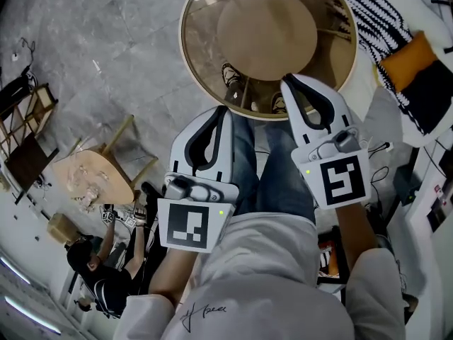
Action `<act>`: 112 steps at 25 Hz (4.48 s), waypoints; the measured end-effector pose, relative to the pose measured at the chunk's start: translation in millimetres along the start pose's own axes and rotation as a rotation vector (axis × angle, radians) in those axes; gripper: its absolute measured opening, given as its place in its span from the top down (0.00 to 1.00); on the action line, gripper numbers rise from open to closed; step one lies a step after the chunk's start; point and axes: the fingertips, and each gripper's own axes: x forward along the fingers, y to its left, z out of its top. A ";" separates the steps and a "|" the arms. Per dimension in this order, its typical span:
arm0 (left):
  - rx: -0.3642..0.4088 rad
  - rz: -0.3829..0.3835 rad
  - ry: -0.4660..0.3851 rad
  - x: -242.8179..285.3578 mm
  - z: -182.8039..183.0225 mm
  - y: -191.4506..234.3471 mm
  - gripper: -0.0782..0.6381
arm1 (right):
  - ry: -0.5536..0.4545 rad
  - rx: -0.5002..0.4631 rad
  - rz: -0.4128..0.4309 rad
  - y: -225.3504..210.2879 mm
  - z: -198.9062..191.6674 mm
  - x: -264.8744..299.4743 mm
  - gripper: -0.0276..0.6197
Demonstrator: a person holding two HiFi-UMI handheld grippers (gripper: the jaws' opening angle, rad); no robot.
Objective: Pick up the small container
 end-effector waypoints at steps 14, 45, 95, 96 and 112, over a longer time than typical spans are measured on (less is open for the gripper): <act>-0.030 0.016 0.059 49.1 -36.7 33.0 0.87 | -0.044 -0.012 -0.067 -27.3 -17.8 41.0 0.93; -0.060 0.005 0.119 110.4 -79.2 89.1 0.87 | -0.076 -0.051 -0.122 -89.7 -53.4 180.5 0.86; -0.093 -0.019 0.172 125.0 -97.9 140.3 0.87 | -0.016 0.011 -0.329 -180.6 -72.8 311.8 0.71; -0.094 -0.020 0.172 124.9 -98.0 139.7 0.87 | -0.017 0.008 -0.330 -180.6 -72.6 311.7 0.71; -0.079 -0.012 0.167 122.0 -95.4 138.6 0.87 | 0.004 -0.049 -0.288 -168.9 -78.6 307.9 0.73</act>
